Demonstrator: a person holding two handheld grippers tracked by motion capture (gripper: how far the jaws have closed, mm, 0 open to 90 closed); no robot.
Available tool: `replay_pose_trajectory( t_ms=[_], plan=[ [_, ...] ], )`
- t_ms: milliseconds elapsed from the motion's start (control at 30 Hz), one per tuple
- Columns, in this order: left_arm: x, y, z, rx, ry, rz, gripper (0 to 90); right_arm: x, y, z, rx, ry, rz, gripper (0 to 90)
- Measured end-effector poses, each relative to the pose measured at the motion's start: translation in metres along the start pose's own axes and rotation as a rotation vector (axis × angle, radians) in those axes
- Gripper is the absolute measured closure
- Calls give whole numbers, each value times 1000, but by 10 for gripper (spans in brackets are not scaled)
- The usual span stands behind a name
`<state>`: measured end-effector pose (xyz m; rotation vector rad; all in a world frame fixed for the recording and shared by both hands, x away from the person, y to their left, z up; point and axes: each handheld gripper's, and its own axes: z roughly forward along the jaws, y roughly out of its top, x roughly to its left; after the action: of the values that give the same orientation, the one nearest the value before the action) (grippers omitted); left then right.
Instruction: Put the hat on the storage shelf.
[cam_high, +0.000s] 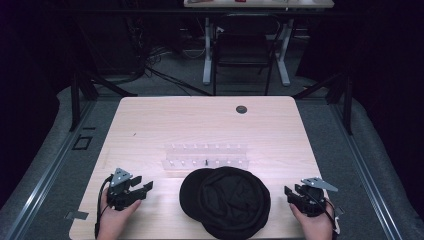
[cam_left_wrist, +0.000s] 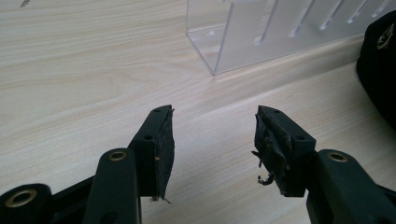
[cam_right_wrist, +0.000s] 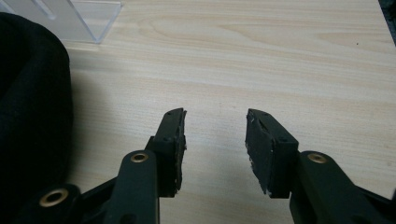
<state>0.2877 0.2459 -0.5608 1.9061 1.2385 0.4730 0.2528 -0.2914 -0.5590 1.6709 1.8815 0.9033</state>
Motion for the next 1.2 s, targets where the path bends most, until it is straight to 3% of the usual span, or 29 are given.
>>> replay_pose_trajectory(
  t_ms=[233,500,633,733,900,1000,1167,1200],
  plan=[
    [-4,1,1,2,-9,16,474,7,2,-9,-8,-36,-25,575],
    [-5,2,0,1,-14,24,470,13,4,-15,37,-63,-32,569],
    [-5,2,-2,1,-17,42,468,16,15,-19,77,-8,-15,595],
    [-5,2,-3,-10,-16,35,468,17,24,-24,85,44,20,603],
    [-4,2,-3,-5,-17,35,468,21,36,-32,92,75,19,601],
    [-3,3,-3,6,-14,34,468,23,48,-38,118,131,45,600],
    [-3,3,-3,-4,-23,23,468,28,54,-38,185,182,51,583],
    [-4,3,-4,-11,-24,25,468,31,55,-36,221,193,42,585]
  ],
)
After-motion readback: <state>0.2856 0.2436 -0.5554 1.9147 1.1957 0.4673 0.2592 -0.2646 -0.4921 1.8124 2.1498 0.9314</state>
